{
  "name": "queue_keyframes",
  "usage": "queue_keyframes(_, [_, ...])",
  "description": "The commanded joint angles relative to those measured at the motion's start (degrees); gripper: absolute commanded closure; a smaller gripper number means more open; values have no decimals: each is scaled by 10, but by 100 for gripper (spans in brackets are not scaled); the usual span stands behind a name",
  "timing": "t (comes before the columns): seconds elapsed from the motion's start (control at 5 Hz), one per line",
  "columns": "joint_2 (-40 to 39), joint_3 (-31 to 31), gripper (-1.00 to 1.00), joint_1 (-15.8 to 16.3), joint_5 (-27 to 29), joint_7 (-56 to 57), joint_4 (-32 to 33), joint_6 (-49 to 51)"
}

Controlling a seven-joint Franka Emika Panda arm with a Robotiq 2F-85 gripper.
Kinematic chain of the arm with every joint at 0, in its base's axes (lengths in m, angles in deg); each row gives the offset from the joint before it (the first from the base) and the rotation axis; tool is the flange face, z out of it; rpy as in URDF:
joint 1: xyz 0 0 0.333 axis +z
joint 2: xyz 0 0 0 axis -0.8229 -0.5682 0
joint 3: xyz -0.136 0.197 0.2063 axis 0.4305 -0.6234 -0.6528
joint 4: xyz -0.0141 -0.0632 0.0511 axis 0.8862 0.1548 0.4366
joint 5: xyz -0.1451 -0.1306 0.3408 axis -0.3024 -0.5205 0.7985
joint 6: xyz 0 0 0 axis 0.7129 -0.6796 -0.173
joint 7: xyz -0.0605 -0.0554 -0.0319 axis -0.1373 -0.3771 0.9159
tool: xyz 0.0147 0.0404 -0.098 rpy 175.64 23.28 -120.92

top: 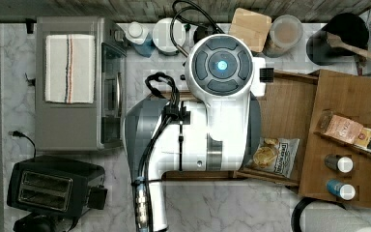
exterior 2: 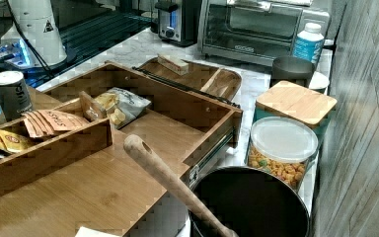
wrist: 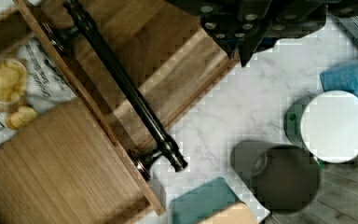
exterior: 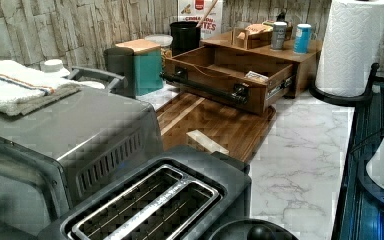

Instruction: Close the drawer.

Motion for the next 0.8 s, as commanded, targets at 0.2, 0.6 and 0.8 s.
queue_keyframes(0.2, [-53,-6,100,0,-35,169,-1,-31])
queue_keyframes(0.6, [-113,-6,100,-1,-62,237,-30,-34])
queue_keyframes(0.8, [-140,-3,100,-7,-49,261,-40,-34])
